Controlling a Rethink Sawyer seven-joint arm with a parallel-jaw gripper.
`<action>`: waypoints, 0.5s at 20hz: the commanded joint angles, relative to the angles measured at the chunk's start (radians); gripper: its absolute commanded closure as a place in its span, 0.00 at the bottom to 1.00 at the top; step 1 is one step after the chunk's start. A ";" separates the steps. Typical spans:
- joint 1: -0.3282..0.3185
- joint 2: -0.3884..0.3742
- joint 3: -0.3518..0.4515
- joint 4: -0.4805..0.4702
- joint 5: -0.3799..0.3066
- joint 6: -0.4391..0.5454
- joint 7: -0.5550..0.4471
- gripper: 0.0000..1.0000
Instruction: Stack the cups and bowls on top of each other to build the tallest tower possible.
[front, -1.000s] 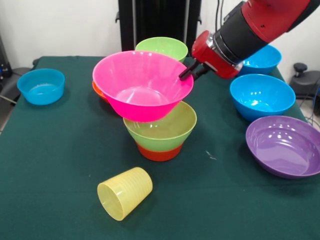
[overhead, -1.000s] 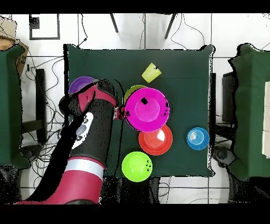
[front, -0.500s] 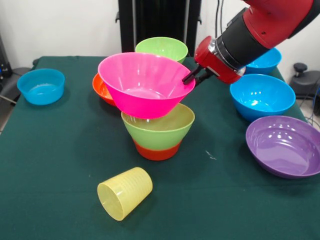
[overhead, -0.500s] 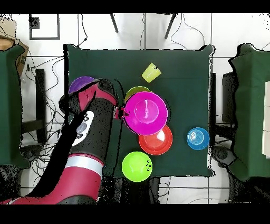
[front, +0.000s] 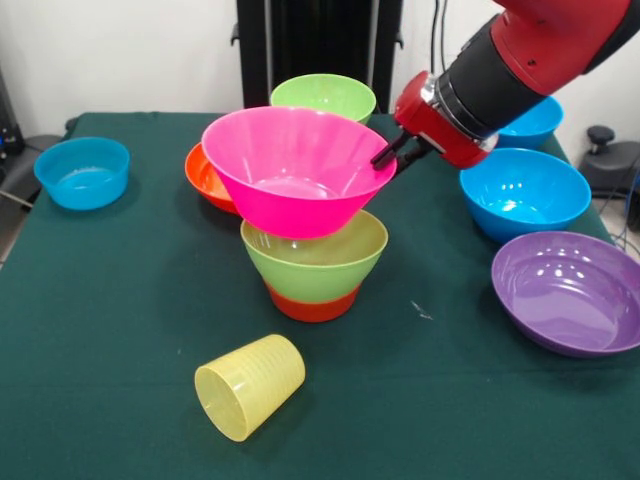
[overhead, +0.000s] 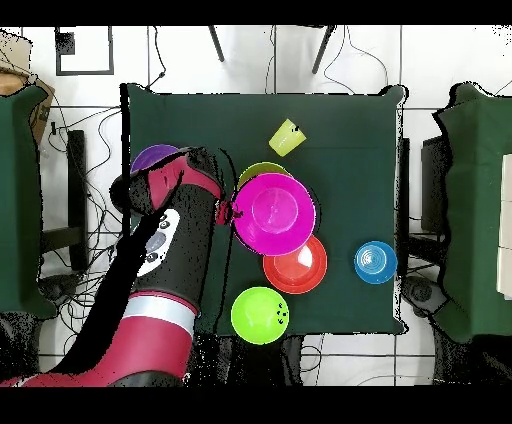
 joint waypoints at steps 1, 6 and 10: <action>-0.002 -0.010 0.061 -0.031 0.046 -0.044 0.158 1.00; -0.031 -0.032 0.085 -0.043 0.080 -0.006 0.101 1.00; -0.046 -0.022 0.098 -0.069 0.093 0.002 0.069 1.00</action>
